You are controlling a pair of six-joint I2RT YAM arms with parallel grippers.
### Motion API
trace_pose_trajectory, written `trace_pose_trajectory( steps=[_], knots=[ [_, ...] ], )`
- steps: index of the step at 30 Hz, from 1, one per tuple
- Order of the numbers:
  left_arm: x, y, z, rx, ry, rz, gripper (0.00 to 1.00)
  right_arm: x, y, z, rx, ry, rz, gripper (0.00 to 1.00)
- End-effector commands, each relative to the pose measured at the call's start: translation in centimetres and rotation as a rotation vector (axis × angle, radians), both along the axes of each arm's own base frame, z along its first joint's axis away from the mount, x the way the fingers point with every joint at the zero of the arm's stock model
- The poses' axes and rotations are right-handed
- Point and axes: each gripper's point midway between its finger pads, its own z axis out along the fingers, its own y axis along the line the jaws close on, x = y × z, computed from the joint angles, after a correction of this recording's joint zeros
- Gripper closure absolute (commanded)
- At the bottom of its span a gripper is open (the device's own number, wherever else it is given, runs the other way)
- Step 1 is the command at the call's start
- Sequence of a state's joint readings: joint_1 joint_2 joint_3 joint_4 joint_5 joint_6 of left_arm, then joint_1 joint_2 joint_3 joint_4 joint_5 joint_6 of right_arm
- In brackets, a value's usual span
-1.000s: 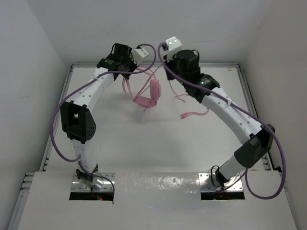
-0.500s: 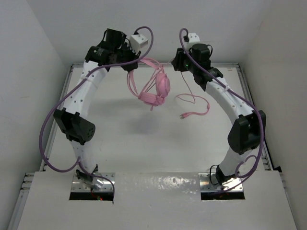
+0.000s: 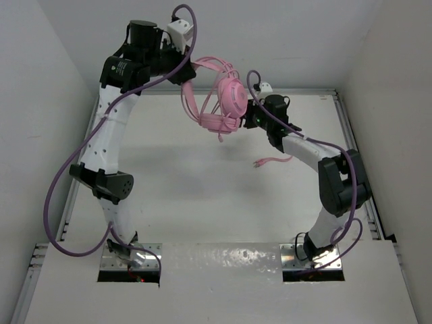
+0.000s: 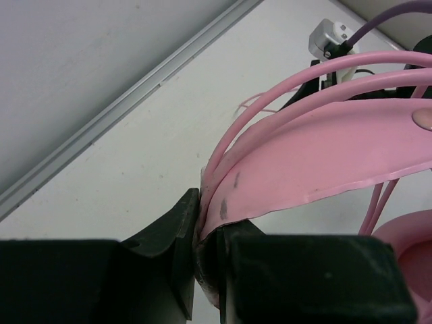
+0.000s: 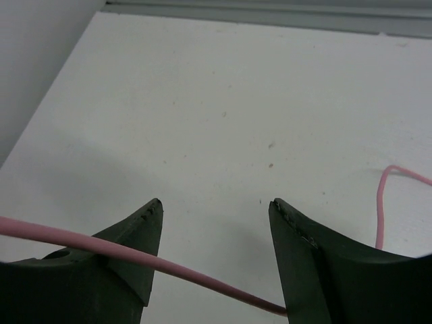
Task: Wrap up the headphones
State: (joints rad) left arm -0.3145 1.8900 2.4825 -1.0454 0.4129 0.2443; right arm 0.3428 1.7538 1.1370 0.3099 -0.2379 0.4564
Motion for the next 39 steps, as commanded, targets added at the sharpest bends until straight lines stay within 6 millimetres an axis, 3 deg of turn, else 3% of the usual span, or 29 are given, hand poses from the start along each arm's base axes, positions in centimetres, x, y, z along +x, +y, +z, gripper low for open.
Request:
trace_pose_trajectory(
  steps=[1, 8, 12, 15, 16, 18, 19, 20, 25, 27, 30, 33, 34, 35, 36, 38, 39],
  knots=[
    [-2.8, 0.2, 7.2, -0.156, -0.121, -0.007, 1.0, 1.9, 0.1, 2.8, 0.057, -0.119, -0.055, 0.37],
    [-2.3, 1.9, 11.0, -0.263, -0.197, 0.031, 1.0, 1.7, 0.5, -0.4, 0.018, -0.068, -0.038, 0.37],
    [-1.2, 3.6, 11.1, -0.363, -0.132, 0.074, 1.0, 0.4, 0.1, -2.1, -0.034, -0.046, -0.03, 0.35],
    [-0.5, 4.3, 10.9, -0.384, -0.117, 0.094, 1.0, 0.0, 0.5, -2.1, -0.039, -0.074, -0.013, 0.37],
    [-0.5, 4.3, 10.9, -0.391, -0.111, 0.093, 1.0, -0.1, 0.7, -2.0, -0.037, -0.078, -0.009, 0.54],
    [-0.7, 4.1, 11.2, -0.403, -0.111, 0.077, 1.0, 0.0, 1.1, -1.3, -0.027, -0.107, -0.008, 0.75],
    [-0.8, 4.0, 11.4, -0.408, -0.114, 0.071, 1.0, -0.1, 1.6, -0.9, -0.025, -0.128, -0.015, 0.93],
    [-0.9, 3.9, 11.6, -0.414, -0.118, 0.064, 1.0, 0.2, 1.7, 0.1, -0.021, -0.178, -0.022, 1.0],
    [0.0, 5.3, 11.5, -0.446, -0.098, 0.118, 1.0, -0.8, 2.8, 1.5, -0.11, -0.267, -0.044, 1.0],
    [0.5, 5.7, 11.3, -0.468, -0.083, 0.125, 1.0, -1.7, 3.6, 0.7, -0.158, -0.262, -0.008, 1.0],
    [1.5, 6.6, 11.1, -0.508, -0.061, 0.156, 1.0, -3.6, 5.2, -0.4, -0.19, -0.249, 0.044, 1.0],
    [3.3, 8.5, 10.3, -0.556, -0.027, 0.226, 1.0, -6.7, 8.4, -1.5, -0.23, -0.213, 0.148, 1.0],
    [3.9, 8.8, 9.8, -0.587, 0.008, 0.249, 1.0, -8.7, 10.6, -1.8, -0.247, -0.216, 0.216, 1.0],
    [4.5, 8.8, 9.0, -0.6, 0.03, 0.256, 1.0, -10.1, 11.5, -2.5, -0.265, -0.199, 0.255, 1.0],
    [5.3, 10.4, 8.5, -0.613, 0.038, 0.298, 1.0, -12.7, 13.7, -2.7, -0.257, -0.196, 0.341, 1.0],
    [6.7, 11.5, 6.9, -0.62, 0.065, 0.361, 1.0, -15.0, 15.1, -3.0, -0.257, -0.188, 0.403, 1.0],
    [7.2, 12.2, 6.1, -0.608, 0.066, 0.397, 1.0, -17.2, 16.7, -2.9, -0.249, -0.195, 0.469, 1.0]
  ],
)
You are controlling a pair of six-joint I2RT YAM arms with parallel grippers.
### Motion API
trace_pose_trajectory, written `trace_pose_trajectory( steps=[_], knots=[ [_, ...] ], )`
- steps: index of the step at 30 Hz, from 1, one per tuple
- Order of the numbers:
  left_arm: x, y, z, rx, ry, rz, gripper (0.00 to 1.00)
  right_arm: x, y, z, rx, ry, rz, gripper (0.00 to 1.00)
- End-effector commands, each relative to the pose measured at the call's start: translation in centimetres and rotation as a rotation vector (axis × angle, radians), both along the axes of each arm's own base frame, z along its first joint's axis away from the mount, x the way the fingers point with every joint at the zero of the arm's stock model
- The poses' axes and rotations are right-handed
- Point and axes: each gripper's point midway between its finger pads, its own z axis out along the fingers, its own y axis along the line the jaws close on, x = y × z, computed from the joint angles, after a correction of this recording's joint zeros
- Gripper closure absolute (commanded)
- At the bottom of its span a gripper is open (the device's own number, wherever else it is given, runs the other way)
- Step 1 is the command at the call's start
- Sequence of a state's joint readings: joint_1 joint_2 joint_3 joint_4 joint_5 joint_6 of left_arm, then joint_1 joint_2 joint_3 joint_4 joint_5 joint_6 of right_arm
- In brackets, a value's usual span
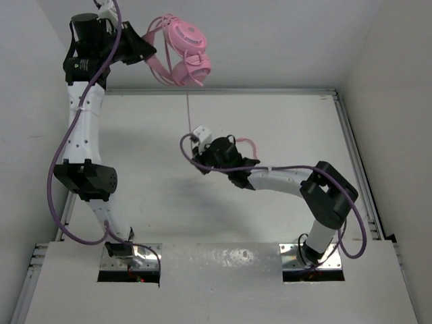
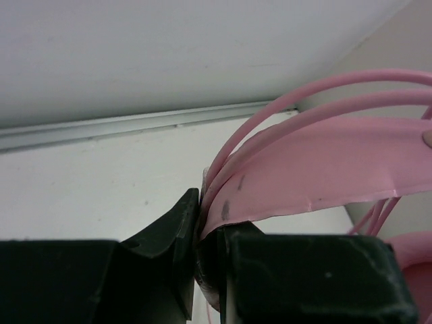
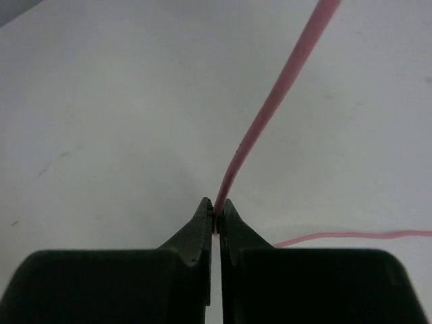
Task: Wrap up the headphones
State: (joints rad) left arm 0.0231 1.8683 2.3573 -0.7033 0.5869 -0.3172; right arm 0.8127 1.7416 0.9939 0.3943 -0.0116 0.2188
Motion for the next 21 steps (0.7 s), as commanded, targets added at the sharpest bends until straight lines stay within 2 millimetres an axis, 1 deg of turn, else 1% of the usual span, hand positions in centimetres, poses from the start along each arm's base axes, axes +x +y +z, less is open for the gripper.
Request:
trace_pose_trajectory(
  steps=[1, 2, 3, 4, 5, 6, 7, 8, 9, 10, 11, 12, 13, 14, 15, 16, 17, 18, 19, 20, 21],
  knots=[
    [1.9, 2.4, 0.9, -0.051, -0.033, 0.131, 1.0, -5.3, 3.0, 1.5, -0.008, -0.017, 0.166, 1.0],
    [2.3, 2.8, 0.4, -0.034, -0.03, 0.15, 1.0, -6.1, 3.8, 2.1, -0.007, -0.021, 0.199, 1.0],
    [2.6, 3.2, -0.2, -0.017, -0.027, 0.171, 1.0, -7.8, 4.9, 2.5, -0.006, -0.017, 0.252, 1.0],
    [3.1, 3.6, -0.7, 0.026, -0.043, 0.181, 1.0, -8.4, 5.3, 2.7, -0.018, -0.017, 0.279, 1.0],
    [3.9, 4.8, -2.0, 0.062, -0.027, 0.242, 1.0, -9.0, 5.6, 3.1, -0.034, -0.01, 0.299, 1.0],
    [4.1, 5.6, -2.4, 0.093, -0.032, 0.278, 1.0, -9.7, 5.9, 4.3, -0.024, -0.024, 0.313, 1.0],
    [4.5, 6.5, -2.7, 0.158, -0.061, 0.307, 1.0, -9.8, 5.8, 5.2, -0.01, -0.028, 0.307, 1.0],
    [5.0, 7.9, -4.1, 0.209, -0.042, 0.373, 1.0, -9.9, 5.6, 6.0, 0.001, -0.033, 0.305, 1.0],
    [5.1, 8.3, -4.4, 0.246, -0.054, 0.387, 1.0, -10.0, 5.5, 7.0, 0.016, -0.043, 0.302, 1.0],
    [5.3, 8.8, -4.6, 0.327, -0.082, 0.39, 1.0, -10.3, 5.1, 8.5, 0.03, -0.055, 0.302, 1.0],
    [5.5, 8.8, -6.0, 0.394, -0.066, 0.416, 1.0, -10.1, 5.0, 10.1, 0.049, -0.07, 0.295, 1.0],
    [5.4, 8.7, -6.0, 0.521, -0.11, 0.395, 1.0, -10.3, 4.7, 12.0, 0.073, -0.094, 0.291, 1.0],
    [5.3, 7.8, -6.6, 0.586, -0.122, 0.381, 1.0, -10.1, 4.4, 13.0, 0.081, -0.106, 0.279, 1.0],
    [4.9, 6.4, -9.3, 0.686, -0.089, 0.374, 1.0, -9.7, 4.1, 14.6, 0.086, -0.132, 0.25, 1.0],
    [4.1, 5.4, -9.1, 0.747, -0.117, 0.353, 1.0, -9.3, 3.6, 15.8, 0.086, -0.156, 0.225, 1.0],
    [3.8, 4.8, -11.3, 0.86, -0.111, 0.28, 1.0, -8.2, 2.7, 17.8, 0.063, -0.211, 0.167, 1.0],
    [3.3, 3.1, -12.0, 0.892, -0.123, 0.213, 1.0, -7.4, 2.0, 18.6, 0.038, -0.239, 0.133, 1.0],
    [2.8, 2.0, -13.3, 0.926, -0.115, 0.118, 1.0, -6.7, 1.0, 18.4, -0.044, -0.268, 0.113, 1.0],
    [2.4, 1.2, -14.0, 0.939, -0.111, 0.068, 1.0, -5.8, 0.4, 19.6, -0.07, -0.306, 0.075, 1.0],
    [2.1, 0.3, -14.5, 0.954, -0.114, 0.017, 1.0, -4.0, -1.4, 19.8, -0.133, -0.339, -0.016, 1.0],
    [1.4, -0.6, -15.5, 0.988, -0.11, -0.06, 1.0, -3.0, -2.5, 20.0, -0.191, -0.374, -0.053, 1.0]
  ],
)
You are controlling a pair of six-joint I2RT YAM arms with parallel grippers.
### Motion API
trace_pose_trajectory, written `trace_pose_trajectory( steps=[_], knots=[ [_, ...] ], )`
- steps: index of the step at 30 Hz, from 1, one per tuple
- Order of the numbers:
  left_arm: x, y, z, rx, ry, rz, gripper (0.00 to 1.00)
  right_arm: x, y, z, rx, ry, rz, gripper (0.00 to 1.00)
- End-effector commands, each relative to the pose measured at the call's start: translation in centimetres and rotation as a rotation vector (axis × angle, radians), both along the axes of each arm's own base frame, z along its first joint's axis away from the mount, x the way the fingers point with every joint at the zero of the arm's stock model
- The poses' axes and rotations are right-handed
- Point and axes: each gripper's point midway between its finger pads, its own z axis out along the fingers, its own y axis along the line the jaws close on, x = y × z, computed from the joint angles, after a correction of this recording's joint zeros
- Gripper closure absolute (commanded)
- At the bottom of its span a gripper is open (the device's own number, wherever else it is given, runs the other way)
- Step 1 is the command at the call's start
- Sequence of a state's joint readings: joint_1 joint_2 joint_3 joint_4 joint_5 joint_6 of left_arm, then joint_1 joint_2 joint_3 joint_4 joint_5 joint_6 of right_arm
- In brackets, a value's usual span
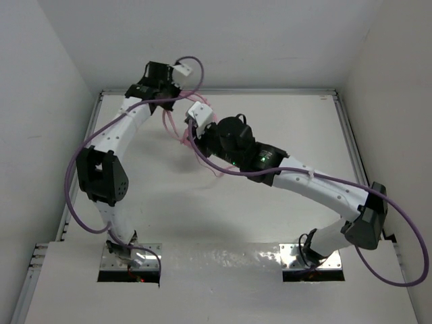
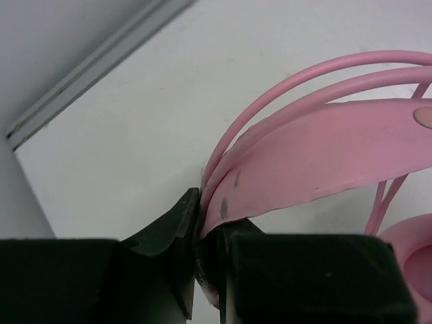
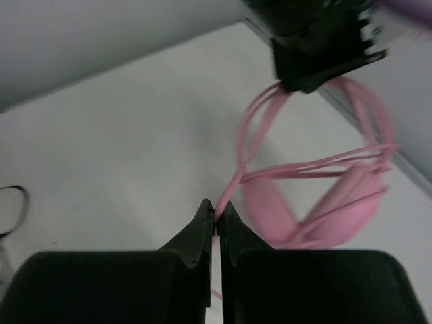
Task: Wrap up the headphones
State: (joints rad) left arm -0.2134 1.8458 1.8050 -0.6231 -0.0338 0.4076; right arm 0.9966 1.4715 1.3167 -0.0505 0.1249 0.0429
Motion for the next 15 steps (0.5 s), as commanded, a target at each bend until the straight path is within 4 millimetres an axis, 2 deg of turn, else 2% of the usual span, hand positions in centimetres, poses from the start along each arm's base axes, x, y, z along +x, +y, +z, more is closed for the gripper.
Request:
trace_pose_trajectory(
  steps=[1, 2, 3, 4, 5, 6, 7, 8, 11, 14, 15],
  knots=[
    [-1.1, -3.2, 5.9, 0.079, -0.151, -0.24, 1.0, 4.0, -5.3, 2.1, -0.183, -0.142, -0.222, 1.0],
    [-1.6, -3.9, 5.5, 0.091, -0.131, -0.278, 1.0, 5.9, -7.5, 2.1, -0.225, -0.151, -0.317, 1.0],
    [-2.4, -4.4, 5.1, 0.116, -0.101, -0.322, 1.0, 6.5, -8.8, 1.6, -0.289, -0.15, -0.349, 1.0],
    [-2.9, -5.2, 5.1, 0.107, -0.088, -0.362, 1.0, 7.3, -10.0, 2.3, -0.313, -0.164, -0.394, 1.0],
    [-3.4, -5.7, 5.3, 0.106, -0.086, -0.386, 1.0, 8.7, -12.1, 2.0, -0.366, -0.164, -0.479, 1.0],
    [-3.6, -5.8, 5.7, 0.11, -0.086, -0.397, 1.0, 9.0, -13.4, 1.6, -0.426, -0.152, -0.506, 1.0],
    [-3.5, -5.5, 6.0, 0.12, -0.094, -0.382, 1.0, 9.3, -14.3, 2.3, -0.439, -0.158, -0.542, 1.0],
    [-3.1, -5.0, 6.6, 0.141, -0.113, -0.351, 1.0, 9.7, -16.1, 2.7, -0.494, -0.166, -0.598, 1.0],
    [-2.7, -4.6, 7.2, 0.172, -0.134, -0.335, 1.0, 10.3, -18.1, 3.8, -0.541, -0.191, -0.668, 1.0],
    [-3.4, -5.9, 7.0, 0.179, -0.113, -0.397, 1.0, 11.4, -18.6, 4.7, -0.524, -0.209, -0.67, 1.0],
    [-3.9, -7.0, 7.3, 0.166, -0.117, -0.436, 1.0, 11.8, -18.3, 5.3, -0.497, -0.224, -0.663, 1.0]
  ],
)
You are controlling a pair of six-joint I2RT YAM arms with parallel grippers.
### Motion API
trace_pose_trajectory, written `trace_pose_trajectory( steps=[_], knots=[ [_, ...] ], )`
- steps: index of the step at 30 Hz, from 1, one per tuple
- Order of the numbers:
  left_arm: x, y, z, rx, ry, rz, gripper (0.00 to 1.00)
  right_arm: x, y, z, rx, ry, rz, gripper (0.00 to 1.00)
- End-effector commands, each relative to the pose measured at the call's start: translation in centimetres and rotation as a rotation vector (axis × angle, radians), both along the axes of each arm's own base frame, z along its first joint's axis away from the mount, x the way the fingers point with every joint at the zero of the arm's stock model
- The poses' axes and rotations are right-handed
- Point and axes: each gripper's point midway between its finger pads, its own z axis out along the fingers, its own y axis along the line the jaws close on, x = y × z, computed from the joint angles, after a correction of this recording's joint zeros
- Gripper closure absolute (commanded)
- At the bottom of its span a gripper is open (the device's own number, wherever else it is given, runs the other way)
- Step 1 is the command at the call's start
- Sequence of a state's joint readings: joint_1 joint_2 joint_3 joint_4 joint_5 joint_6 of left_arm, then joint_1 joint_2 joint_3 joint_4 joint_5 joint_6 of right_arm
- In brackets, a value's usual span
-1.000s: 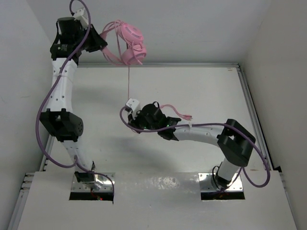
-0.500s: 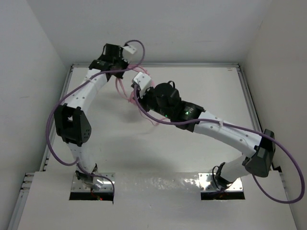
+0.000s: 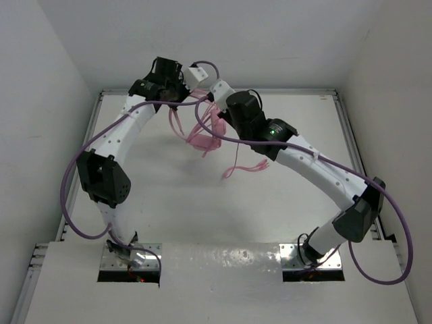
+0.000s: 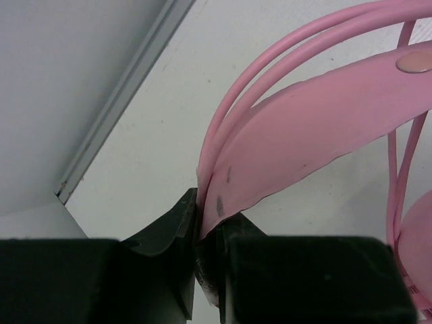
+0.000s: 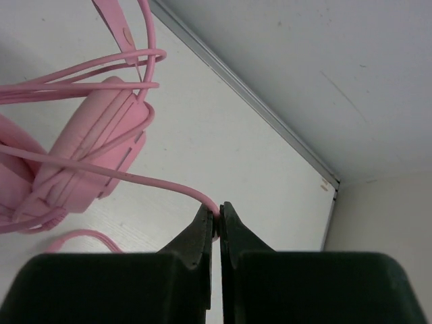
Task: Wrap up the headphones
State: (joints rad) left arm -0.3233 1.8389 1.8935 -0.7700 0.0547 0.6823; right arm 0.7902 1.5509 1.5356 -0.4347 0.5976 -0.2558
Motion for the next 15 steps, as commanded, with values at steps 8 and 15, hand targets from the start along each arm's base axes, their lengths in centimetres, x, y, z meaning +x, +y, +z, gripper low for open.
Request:
trace_pose_trajectory(
  steps=[8, 15],
  knots=[
    [-3.7, -4.3, 5.0, -0.144, -0.007, -0.165, 1.0, 6.0, -1.5, 5.2, 0.226, -0.074, -0.008, 1.0],
    [-5.5, -5.6, 10.3, -0.373, 0.015, -0.118, 1.0, 8.5, -2.4, -0.7, 0.414, 0.074, -0.025, 0.96]
  ],
)
